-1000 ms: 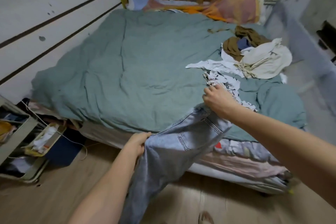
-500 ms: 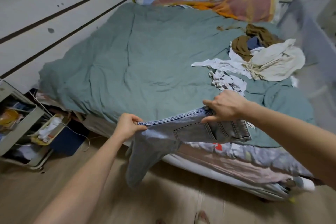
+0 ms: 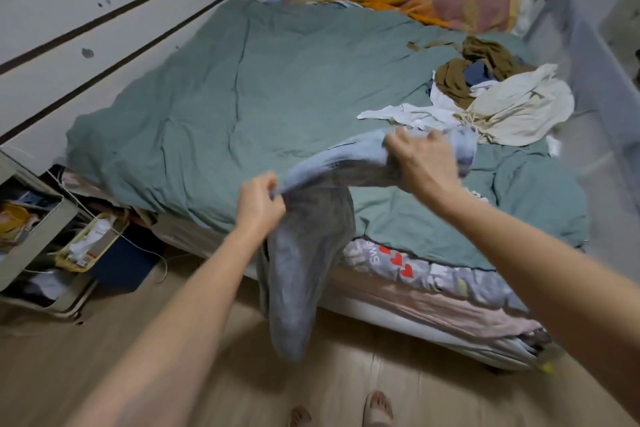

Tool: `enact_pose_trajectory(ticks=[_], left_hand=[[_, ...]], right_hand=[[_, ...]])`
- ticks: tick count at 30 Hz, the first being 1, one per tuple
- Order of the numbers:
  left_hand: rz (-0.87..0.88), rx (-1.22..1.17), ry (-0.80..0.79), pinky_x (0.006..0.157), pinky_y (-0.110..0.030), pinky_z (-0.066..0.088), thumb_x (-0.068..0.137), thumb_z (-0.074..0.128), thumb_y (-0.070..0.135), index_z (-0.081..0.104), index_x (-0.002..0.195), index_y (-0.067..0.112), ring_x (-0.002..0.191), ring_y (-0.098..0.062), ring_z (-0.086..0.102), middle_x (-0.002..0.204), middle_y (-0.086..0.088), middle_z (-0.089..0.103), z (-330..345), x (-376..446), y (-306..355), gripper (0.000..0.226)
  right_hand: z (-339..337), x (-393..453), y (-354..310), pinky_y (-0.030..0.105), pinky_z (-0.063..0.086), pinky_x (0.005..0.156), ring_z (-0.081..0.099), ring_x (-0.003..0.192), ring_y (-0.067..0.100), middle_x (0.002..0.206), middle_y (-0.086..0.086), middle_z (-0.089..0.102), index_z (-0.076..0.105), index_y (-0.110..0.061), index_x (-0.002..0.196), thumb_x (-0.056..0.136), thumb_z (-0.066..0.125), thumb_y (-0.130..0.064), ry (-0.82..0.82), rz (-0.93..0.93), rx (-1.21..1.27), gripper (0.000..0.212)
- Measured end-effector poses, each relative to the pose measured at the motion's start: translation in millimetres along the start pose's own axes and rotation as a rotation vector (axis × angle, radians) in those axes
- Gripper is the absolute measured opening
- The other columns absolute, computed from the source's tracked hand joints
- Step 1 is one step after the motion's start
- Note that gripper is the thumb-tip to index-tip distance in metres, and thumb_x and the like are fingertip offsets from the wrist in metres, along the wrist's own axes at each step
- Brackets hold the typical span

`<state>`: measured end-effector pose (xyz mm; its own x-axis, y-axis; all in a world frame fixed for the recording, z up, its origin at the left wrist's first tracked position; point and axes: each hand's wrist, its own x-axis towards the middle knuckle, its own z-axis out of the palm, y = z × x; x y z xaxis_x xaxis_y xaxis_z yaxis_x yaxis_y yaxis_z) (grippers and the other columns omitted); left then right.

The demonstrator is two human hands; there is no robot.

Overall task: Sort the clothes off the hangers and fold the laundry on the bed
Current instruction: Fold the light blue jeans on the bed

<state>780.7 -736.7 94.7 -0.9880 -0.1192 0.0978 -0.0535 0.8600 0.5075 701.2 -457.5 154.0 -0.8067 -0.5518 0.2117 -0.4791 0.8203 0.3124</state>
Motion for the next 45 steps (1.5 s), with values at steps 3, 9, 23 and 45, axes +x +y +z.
enact_pose_trajectory(ticks=[3,9,23,45], left_hand=[[0.072,0.341,-0.767,0.055,-0.032,0.035,0.071,0.051,0.008,0.048,0.059,0.014,0.066,-0.023,0.048,0.064,-0.008,0.050,31.4,-44.5,-4.9,0.014],[-0.053,0.208,-0.120,0.075,-0.042,0.045,0.077,0.050,-0.005,0.058,0.085,0.001,0.093,-0.044,0.060,0.094,-0.029,0.064,19.8,5.9,-3.6,0.013],[0.011,0.053,-0.769,0.058,-0.020,0.039,0.071,0.063,0.001,0.078,0.085,0.013,0.066,0.000,0.049,0.066,0.004,0.061,54.7,-29.9,8.5,0.024],[-0.014,0.015,-0.583,0.052,-0.032,0.025,0.089,0.065,0.035,0.039,0.050,0.010,0.055,-0.025,0.030,0.053,-0.012,0.035,108.2,125.4,85.6,0.053]], right_hand=[[30.3,-47.8,-27.7,0.031,0.049,0.080,0.065,0.093,0.030,0.101,0.011,0.069,0.066,-0.012,0.104,0.084,0.059,-0.010,-0.881,-0.289,0.056,0.022],[27.7,-10.6,-8.2,0.038,0.045,0.079,0.066,0.086,0.033,0.093,0.016,0.069,0.065,-0.010,0.096,0.088,0.048,-0.013,-0.106,0.026,0.029,0.020],[37.3,-54.2,18.3,0.028,0.039,0.074,0.061,0.104,0.029,0.113,0.010,0.063,0.061,-0.011,0.107,0.088,0.048,-0.004,-0.646,-0.039,0.051,0.024],[67.2,108.3,90.0,0.040,0.050,0.080,0.051,0.115,0.035,0.120,0.021,0.054,0.049,0.002,0.121,0.093,0.036,0.005,-0.240,0.309,0.074,0.032]])
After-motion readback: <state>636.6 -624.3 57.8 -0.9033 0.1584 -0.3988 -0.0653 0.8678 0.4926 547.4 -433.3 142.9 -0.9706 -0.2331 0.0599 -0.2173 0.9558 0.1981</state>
